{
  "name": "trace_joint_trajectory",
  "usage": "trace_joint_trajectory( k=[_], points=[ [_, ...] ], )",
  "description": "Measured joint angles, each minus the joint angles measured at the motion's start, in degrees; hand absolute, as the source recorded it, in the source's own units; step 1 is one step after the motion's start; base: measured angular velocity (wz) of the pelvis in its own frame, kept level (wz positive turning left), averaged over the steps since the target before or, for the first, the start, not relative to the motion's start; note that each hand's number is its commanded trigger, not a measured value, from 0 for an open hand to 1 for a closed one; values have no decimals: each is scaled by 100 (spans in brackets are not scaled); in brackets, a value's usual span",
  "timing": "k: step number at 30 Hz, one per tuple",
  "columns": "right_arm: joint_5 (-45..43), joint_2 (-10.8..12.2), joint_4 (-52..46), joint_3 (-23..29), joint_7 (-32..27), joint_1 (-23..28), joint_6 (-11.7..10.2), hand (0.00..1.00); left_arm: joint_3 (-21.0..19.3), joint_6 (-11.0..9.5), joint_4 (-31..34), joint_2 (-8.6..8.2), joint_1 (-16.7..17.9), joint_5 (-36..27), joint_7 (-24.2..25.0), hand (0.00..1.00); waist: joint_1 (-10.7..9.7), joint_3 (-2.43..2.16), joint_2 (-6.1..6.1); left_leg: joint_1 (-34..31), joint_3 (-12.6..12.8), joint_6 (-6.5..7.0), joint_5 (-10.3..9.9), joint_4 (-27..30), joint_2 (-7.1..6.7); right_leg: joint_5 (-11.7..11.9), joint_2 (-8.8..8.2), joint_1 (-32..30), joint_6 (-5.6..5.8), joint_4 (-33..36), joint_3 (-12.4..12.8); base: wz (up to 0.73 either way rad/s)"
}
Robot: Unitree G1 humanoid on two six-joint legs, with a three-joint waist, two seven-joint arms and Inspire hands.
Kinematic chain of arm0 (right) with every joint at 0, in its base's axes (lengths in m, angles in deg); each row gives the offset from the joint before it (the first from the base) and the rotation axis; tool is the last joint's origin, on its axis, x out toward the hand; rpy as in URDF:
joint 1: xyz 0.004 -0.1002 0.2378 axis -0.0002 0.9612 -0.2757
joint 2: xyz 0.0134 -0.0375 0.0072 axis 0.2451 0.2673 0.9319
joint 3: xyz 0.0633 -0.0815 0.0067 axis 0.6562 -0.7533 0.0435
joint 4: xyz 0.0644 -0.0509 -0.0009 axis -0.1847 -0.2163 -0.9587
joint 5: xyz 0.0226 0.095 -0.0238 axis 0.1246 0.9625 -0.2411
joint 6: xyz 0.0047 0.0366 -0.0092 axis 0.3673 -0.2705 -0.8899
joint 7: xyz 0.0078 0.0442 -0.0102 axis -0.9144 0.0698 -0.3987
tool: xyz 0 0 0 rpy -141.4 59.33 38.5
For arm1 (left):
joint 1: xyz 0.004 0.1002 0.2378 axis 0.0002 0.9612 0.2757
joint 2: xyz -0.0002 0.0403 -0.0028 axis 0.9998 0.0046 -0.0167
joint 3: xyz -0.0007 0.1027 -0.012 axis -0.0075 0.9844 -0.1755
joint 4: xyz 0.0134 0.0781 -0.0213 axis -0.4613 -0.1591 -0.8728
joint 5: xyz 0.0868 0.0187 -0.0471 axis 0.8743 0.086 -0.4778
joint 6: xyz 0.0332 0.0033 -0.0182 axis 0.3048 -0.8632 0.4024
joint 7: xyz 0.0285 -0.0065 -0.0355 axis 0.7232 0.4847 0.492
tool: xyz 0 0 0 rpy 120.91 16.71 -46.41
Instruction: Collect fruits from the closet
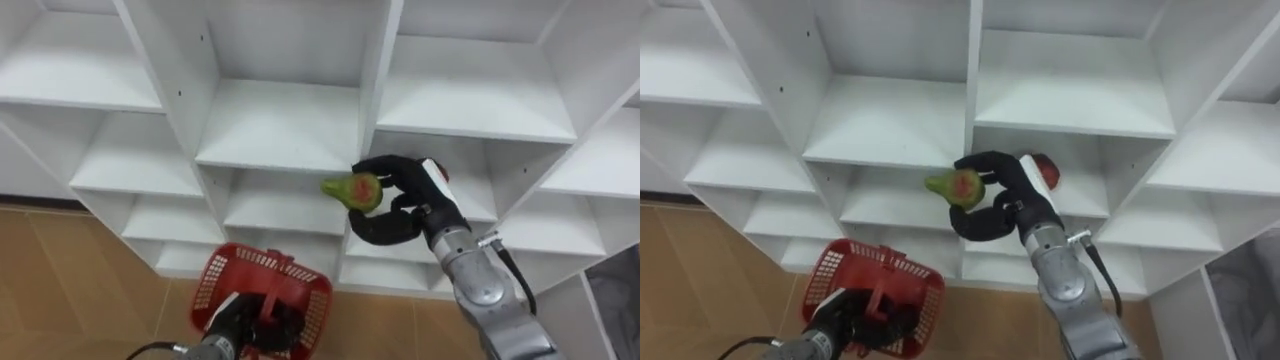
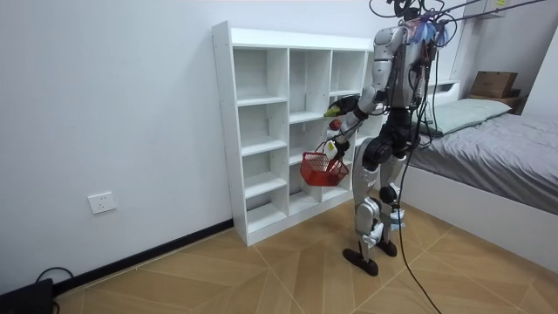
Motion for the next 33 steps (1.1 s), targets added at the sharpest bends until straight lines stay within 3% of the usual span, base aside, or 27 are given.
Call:
trace_joint_trajectory(
  k=[15, 23, 33],
  points=[
    [-229, -6, 117, -57, 74, 510, -75, 100, -5, -151, 9, 11, 1, 13, -1, 100, -94, 12, 136, 29, 39, -2, -54, -38, 45, -11, 54, 59, 10, -129, 6, 0],
    [-541, -28, 868, -54, 361, 508, -79, 100, -17, -210, 61, 61, 1, 7, 164, 100, -75, 54, 315, 22, 134, -20, -93, -48, 78, 3, 71, 27, 7, -177, 104, -6],
    [-909, 23, 1335, -9, 523, 500, -83, 100, -113, -292, 310, 57, -14, 6, 284, 100, -91, 51, 314, -1, 174, -23, -95, -52, 83, 3, 76, -14, 5, -187, 144, -2]
  ],
)
